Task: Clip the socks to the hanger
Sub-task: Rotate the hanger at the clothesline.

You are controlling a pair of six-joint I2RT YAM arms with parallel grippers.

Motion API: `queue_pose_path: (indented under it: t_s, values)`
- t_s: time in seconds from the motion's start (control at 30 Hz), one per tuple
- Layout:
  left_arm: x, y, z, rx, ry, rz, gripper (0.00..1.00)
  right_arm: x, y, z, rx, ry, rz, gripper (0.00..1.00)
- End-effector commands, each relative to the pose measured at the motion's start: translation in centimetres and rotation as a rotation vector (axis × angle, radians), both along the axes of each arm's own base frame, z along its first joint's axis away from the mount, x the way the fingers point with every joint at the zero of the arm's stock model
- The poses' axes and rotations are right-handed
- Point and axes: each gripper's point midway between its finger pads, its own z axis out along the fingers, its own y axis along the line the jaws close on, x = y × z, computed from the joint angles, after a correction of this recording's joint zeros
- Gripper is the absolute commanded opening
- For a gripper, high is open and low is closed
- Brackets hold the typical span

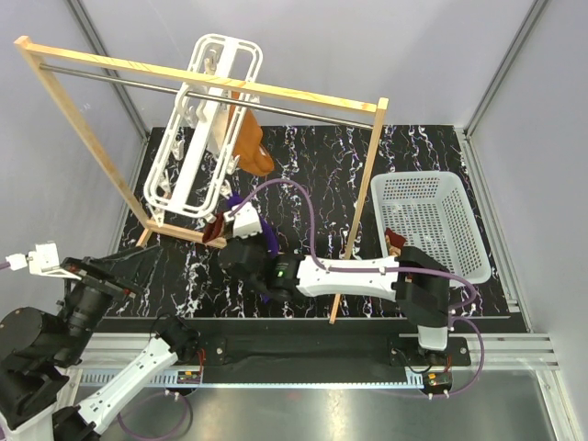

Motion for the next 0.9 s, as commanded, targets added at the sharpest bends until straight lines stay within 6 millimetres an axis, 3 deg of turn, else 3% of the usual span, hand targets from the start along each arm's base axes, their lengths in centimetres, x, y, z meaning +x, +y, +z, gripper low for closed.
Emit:
queue_pose_path:
  t_s: [0.0, 0.1, 0.2, 0.23, 0.37, 0.43, 0.47, 0.57, 0.63, 0.87]
  values:
    - [-0.8, 1.3, 1.2, -0.024, -0.047, 0.03, 0.73, 1.0, -5.2, 4.4, 0.063, -0.091, -0.199, 0.02]
    - [-0.7, 1.8, 1.2, -0.027, -0.054, 0.053, 0.72, 0.9, -6.8, 5.4, 0.018, -0.109, -0.191, 0.06]
    - [-0.3, 1.6, 1.5, -0.015, -0.066, 0.058, 0.72, -0.3, -6.3, 6.6, 0.019, -0.072, -0.074, 0.16]
    - [-0.1, 1.4, 1.6, -0.014, -0.068, 0.055, 0.72, -0.8, -6.1, 6.7, 0.024, -0.058, -0.035, 0.25]
    - [0.9, -0.3, 2.3, -0.011, -0.077, 0.011, 0.72, -4.6, -4.8, 8.9, 0.082, 0.025, 0.218, 0.45]
    - [1.6, -1.1, 2.7, -0.013, -0.084, -0.002, 0.72, -6.6, -4.6, 9.8, 0.094, 0.033, 0.287, 0.5]
    - [2.0, -1.8, 2.7, -0.003, -0.076, -0.019, 0.72, -8.0, -4.2, 10.9, 0.124, 0.048, 0.371, 0.58]
    - [2.7, -3.1, 3.4, 0.002, -0.089, -0.052, 0.72, -11.1, -3.8, 13.1, 0.165, 0.064, 0.53, 0.69]
    - [3.6, -3.8, 3.5, 0.01, -0.09, -0.055, 0.72, -13.1, -4.2, 14.6, 0.205, 0.061, 0.619, 0.82]
    - [5.9, -6.8, 4.4, 0.047, -0.096, -0.111, 0.73, -14.5, -6.5, 16.7, 0.282, 0.065, 0.675, 0.89]
